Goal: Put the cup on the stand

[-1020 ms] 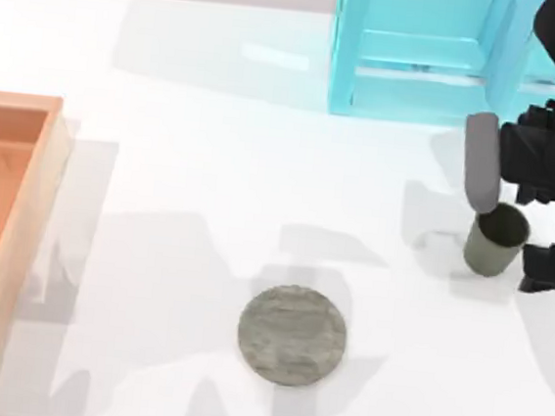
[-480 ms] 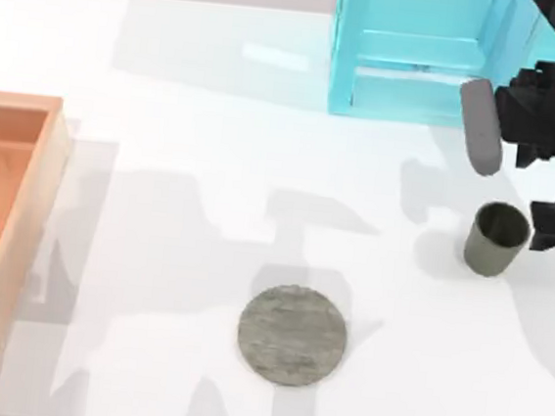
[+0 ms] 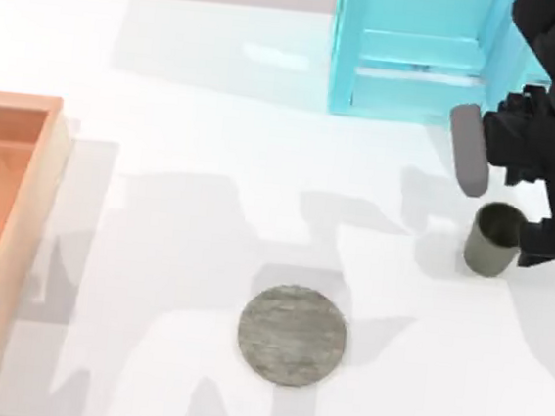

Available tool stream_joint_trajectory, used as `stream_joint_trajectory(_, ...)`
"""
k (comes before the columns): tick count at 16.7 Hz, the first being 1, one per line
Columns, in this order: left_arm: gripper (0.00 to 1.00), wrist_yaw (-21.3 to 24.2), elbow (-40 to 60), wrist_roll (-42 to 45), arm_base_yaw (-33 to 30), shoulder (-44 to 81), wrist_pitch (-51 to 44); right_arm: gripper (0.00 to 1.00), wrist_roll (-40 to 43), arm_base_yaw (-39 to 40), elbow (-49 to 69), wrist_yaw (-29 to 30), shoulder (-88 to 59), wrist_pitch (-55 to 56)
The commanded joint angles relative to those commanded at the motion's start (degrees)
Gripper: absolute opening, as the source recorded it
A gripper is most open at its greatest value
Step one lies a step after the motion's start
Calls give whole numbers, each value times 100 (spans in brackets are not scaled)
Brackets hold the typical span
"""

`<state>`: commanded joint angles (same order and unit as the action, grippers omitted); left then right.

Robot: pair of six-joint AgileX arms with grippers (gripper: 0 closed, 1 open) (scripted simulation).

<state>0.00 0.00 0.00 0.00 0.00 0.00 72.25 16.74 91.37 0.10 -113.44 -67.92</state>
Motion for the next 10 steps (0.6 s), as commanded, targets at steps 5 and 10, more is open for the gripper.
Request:
stream_joint_trajectory(5,100,0,0,0,0,0,0,100,1,0,-936,1,-293,1274)
stream_joint_trajectory(10,100,0,0,0,0,0,0,100,4,-1,-1088,1,-344,1442)
